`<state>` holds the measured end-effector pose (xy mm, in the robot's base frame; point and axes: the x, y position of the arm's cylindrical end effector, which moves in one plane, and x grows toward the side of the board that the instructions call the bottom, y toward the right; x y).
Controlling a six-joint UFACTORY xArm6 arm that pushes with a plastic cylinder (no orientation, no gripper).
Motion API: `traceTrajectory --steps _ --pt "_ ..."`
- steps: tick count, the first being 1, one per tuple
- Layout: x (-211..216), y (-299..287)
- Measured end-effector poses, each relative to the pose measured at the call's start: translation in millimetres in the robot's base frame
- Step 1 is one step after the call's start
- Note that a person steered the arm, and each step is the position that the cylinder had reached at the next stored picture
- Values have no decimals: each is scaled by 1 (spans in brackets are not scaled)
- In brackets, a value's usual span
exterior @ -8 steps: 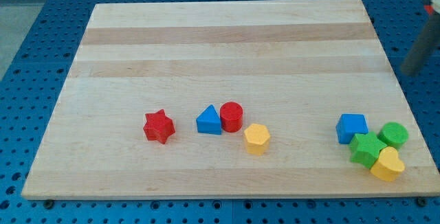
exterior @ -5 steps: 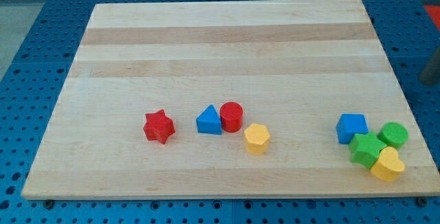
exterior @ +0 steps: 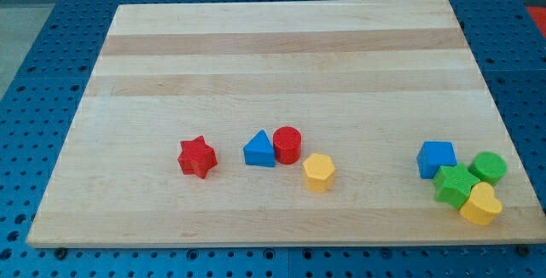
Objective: Slightly push green star and yellow heart below to the blue cube
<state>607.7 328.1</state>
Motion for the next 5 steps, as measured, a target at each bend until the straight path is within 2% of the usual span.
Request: traceTrajectory --steps 1,3,4,5 --pt "-16 -73" --pt "-16 -77" --pt "-20 -109" --pt "-30 -91"
